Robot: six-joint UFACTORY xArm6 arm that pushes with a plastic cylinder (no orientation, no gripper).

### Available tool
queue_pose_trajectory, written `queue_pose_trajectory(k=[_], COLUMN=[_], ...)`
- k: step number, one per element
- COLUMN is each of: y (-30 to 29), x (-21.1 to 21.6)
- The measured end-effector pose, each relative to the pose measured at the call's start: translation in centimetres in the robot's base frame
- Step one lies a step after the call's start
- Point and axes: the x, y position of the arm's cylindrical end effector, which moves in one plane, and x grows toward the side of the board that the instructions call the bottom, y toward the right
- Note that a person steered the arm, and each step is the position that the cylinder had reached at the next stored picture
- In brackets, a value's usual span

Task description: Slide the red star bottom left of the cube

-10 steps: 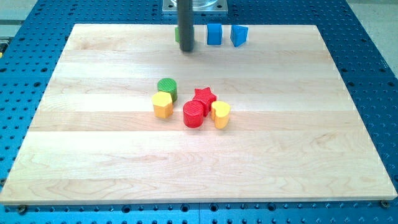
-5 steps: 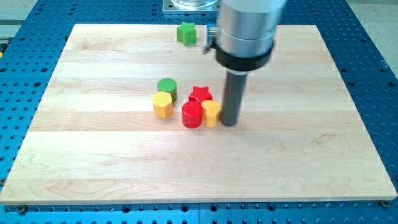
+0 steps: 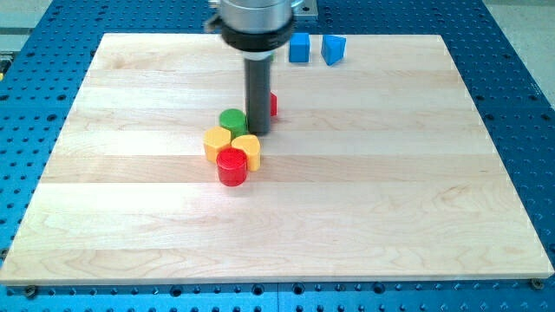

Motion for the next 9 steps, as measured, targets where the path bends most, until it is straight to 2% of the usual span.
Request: queue_pose_trajectory(k=[1,2,3,4,5,7,8,9], y=[-0.4,6.9,9.1,15.1,18.6,15.3,11.2,9.2], x=[-2.4,-5.7,-8.4,-6.9,-10.4,-11.8,-11.7,-8.3])
